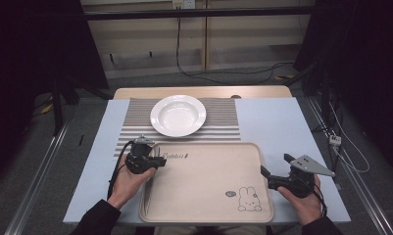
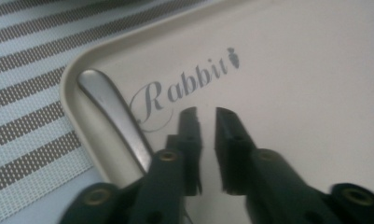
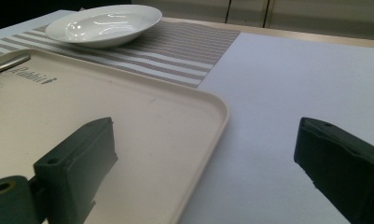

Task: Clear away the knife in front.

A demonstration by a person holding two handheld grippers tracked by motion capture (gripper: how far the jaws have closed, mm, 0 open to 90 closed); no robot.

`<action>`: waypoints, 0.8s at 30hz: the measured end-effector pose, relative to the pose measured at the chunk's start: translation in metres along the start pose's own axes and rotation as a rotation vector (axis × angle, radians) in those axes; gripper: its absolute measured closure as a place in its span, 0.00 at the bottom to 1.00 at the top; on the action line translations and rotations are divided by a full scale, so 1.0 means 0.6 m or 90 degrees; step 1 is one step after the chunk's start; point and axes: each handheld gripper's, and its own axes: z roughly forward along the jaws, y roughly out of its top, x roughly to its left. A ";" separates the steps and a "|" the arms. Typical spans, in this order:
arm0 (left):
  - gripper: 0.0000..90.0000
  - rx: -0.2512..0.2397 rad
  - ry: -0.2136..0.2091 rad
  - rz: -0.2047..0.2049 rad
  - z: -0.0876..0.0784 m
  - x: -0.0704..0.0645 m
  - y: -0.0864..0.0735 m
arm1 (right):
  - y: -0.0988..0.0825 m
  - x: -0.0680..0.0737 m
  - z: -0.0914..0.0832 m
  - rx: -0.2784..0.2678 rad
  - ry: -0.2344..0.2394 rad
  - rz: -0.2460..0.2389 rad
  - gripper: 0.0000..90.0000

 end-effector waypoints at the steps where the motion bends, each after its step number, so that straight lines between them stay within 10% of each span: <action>1: 0.75 -0.006 0.003 0.000 -0.002 -0.001 0.000 | 0.000 0.000 -0.001 0.000 -0.002 0.001 0.05; 13: 0.16 -0.075 0.044 0.017 -0.038 0.002 -0.012 | -0.001 -0.001 0.000 0.002 -0.004 -0.002 0.06; 24: 0.09 -0.136 0.065 0.053 -0.076 0.002 -0.043 | -0.001 0.000 0.001 0.002 -0.001 -0.002 0.06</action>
